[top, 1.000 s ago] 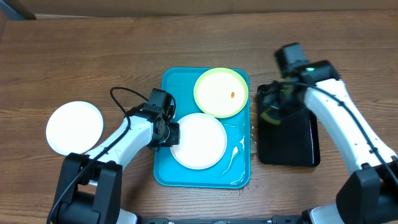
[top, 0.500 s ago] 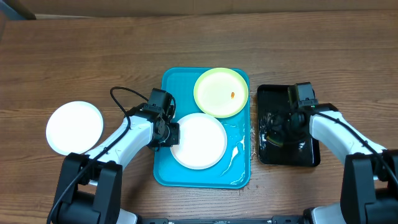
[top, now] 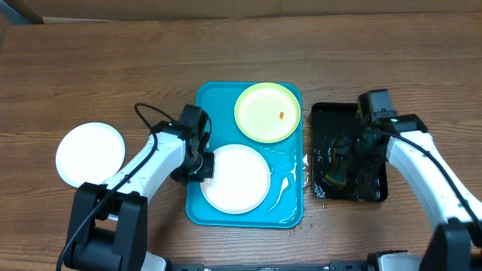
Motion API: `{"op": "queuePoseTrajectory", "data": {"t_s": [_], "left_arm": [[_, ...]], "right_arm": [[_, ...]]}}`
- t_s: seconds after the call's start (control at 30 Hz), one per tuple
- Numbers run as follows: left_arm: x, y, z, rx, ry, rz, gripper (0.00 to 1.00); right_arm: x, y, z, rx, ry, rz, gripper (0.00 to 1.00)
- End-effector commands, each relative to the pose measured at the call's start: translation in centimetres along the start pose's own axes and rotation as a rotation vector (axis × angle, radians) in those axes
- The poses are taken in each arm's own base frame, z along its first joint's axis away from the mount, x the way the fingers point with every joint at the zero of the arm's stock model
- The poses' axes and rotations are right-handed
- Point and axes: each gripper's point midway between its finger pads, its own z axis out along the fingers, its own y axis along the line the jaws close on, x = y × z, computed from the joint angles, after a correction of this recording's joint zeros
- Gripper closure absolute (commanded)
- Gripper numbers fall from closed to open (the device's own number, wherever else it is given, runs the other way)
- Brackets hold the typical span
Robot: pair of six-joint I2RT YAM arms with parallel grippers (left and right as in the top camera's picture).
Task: Clean dirty plates on tray and stack at the side
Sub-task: 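Return the sponge to the black tray with the right gripper, then lift the cream plate with the left gripper and carry it left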
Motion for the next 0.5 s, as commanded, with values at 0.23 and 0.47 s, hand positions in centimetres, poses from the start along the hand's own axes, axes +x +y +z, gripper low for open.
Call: {"op": "queuePoseTrajectory", "data": {"t_s": [0.23,0.47], "left_arm": [[-6.6,-8.0,-10.4,-0.056,-0.293,0.266,0.96],[-10.4,-16.2,-15.7,-0.037,-0.645,0.390,0.96]], "right_arm": [[-2.5,-3.1,-5.2,-0.117,-0.082,0.190,0.10],[-3.8,-12.1,-7.8,-0.289,-0.091,0.633,0.10]]}}
